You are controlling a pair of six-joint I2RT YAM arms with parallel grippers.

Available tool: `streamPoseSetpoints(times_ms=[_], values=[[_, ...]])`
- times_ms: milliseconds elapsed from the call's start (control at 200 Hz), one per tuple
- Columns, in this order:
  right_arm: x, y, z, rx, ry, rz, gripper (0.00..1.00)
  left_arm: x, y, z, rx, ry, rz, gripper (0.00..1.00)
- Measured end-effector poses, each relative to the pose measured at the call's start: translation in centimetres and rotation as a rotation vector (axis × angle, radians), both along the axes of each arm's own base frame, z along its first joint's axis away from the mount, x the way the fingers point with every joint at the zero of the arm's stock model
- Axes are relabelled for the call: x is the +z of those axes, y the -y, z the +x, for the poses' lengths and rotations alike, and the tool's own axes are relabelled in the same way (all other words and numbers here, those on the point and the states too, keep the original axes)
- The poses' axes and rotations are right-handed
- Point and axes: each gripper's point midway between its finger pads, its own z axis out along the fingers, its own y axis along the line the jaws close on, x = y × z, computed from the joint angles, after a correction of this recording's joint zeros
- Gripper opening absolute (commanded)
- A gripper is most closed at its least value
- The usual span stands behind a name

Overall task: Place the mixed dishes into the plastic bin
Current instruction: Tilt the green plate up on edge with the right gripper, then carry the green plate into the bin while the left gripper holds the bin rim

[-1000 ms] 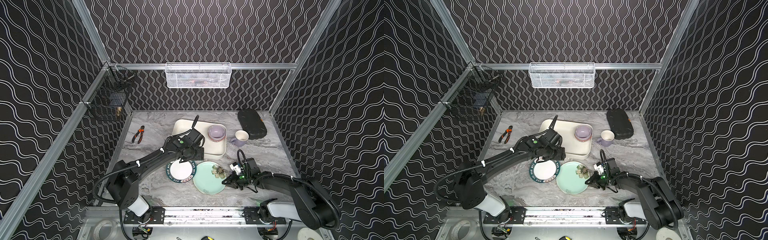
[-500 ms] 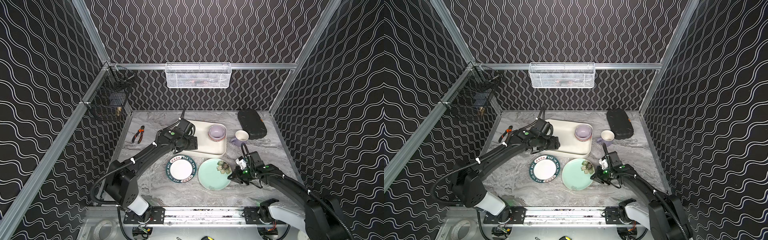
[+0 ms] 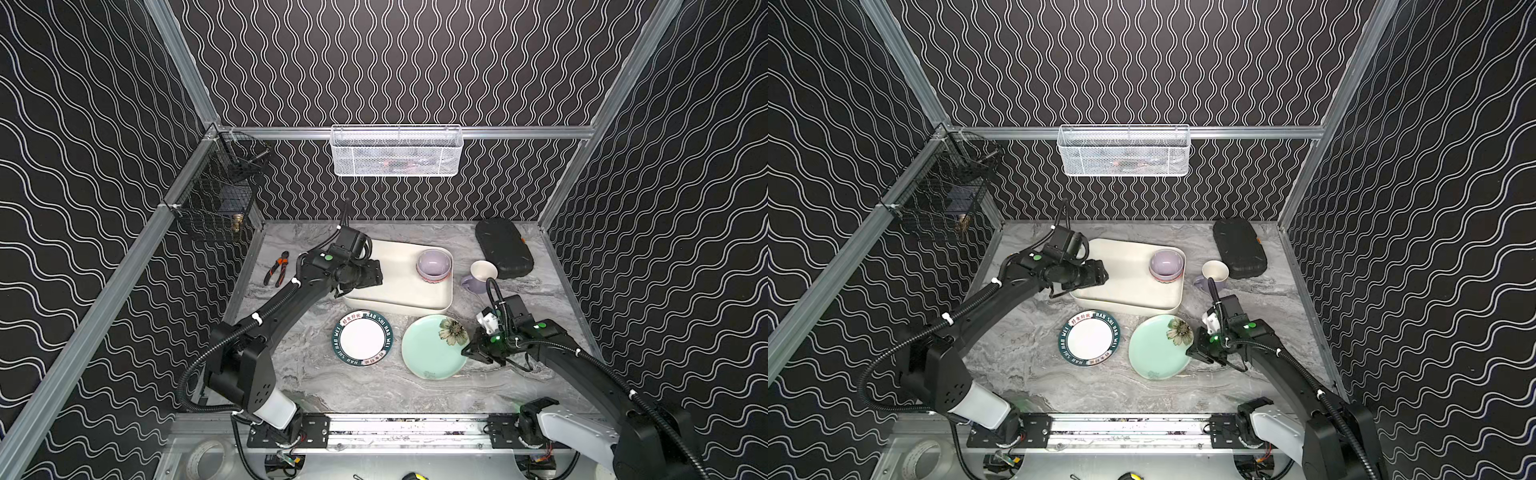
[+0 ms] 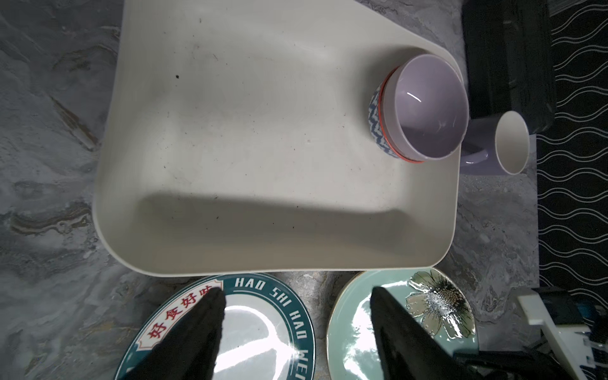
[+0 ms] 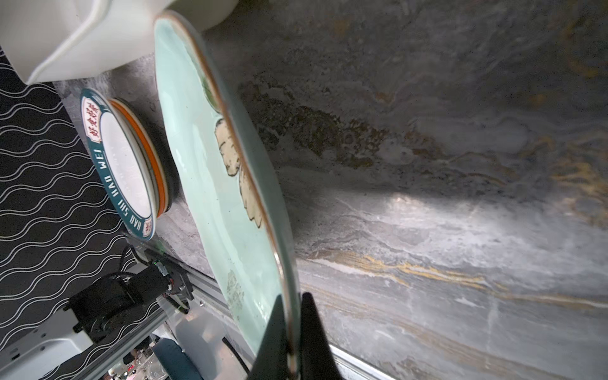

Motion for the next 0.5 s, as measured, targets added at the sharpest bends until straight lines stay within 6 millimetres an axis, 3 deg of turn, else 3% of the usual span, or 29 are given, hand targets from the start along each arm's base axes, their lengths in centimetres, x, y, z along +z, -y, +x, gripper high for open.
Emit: streamPoseSetpoints(times_ms=[280,500], values=[[2.9,0.0,0.3,0.019,0.041,0.014,0.0,1.1,-0.8,1.8,0.017,0.032,0.002,0.76],[6.2,-0.4,1.9,0.026,0.112,0.033,0.0,1.8,-3.4,3.8,0.071,0.058,0.025,0.78]])
